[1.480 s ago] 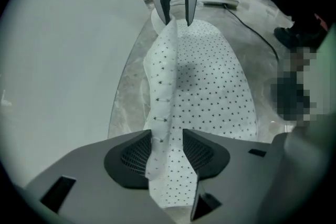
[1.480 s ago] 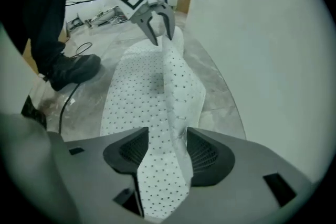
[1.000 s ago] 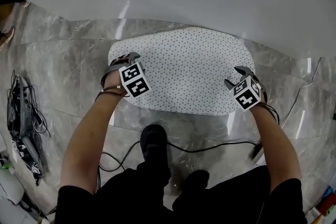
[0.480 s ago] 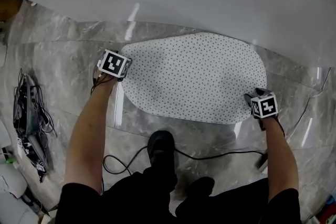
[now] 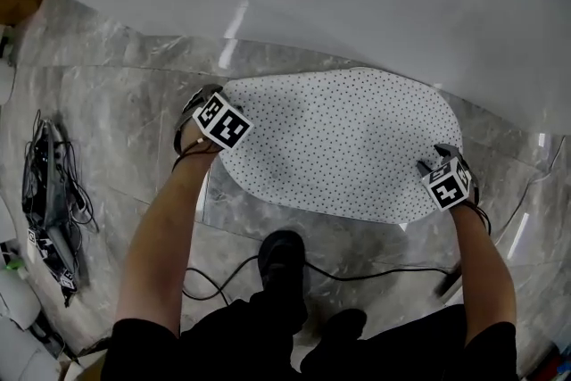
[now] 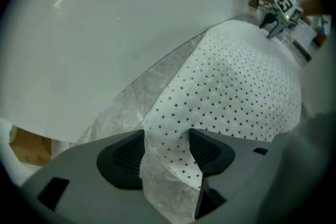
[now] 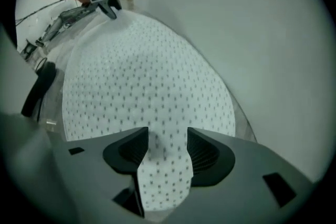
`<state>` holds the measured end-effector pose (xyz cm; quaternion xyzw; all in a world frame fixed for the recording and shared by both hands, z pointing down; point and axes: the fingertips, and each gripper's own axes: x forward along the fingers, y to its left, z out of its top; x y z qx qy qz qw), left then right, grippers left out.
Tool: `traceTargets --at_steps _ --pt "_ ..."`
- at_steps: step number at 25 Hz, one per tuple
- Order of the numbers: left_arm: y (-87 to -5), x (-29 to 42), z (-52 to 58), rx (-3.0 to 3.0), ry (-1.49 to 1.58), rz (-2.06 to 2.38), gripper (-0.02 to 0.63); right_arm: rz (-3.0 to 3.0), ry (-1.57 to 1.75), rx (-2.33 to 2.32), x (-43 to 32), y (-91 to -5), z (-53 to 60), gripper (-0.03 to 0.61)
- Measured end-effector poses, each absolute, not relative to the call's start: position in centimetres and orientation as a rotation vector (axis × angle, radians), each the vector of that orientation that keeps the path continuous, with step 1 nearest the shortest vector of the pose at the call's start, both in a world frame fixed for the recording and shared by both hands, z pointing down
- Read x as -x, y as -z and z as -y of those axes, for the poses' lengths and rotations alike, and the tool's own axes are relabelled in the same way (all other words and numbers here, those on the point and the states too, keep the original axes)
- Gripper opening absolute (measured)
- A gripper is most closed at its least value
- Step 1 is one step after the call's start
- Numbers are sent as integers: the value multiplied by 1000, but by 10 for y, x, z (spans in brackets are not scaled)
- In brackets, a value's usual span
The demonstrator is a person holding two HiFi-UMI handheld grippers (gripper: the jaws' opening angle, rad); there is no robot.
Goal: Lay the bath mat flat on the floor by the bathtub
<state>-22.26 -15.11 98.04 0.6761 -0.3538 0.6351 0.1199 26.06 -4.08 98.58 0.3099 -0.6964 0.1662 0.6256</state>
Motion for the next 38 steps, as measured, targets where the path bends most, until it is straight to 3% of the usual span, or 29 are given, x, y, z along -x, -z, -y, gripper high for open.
traceTargets --at_steps 11,20,26,30,33,36,38 --pt "-941 160 124 -2285 -1524 950 270 1954 -33 -465 -17 -957 162 278" --pt "-960 205 77 -2159 -1512 908 269 1865 -70 -299 28 -988 190 314" --pt "-963 219 78 -2124 -1525 944 270 1891 117 -343 23 -971 174 153" --pt "-962 210 80 -2131 -1527 946 270 1886 368 -437 17 -961 150 101" --pt "-962 197 78 -2146 -1537 919 270 1861 460 -516 8 -956 147 135" --pt "-963 187 73 -2162 -1549 887 270 1837 425 -569 1 -955 156 250" --pt "-966 182 68 -2161 -1562 861 270 1840 352 -611 -4 -954 160 267"
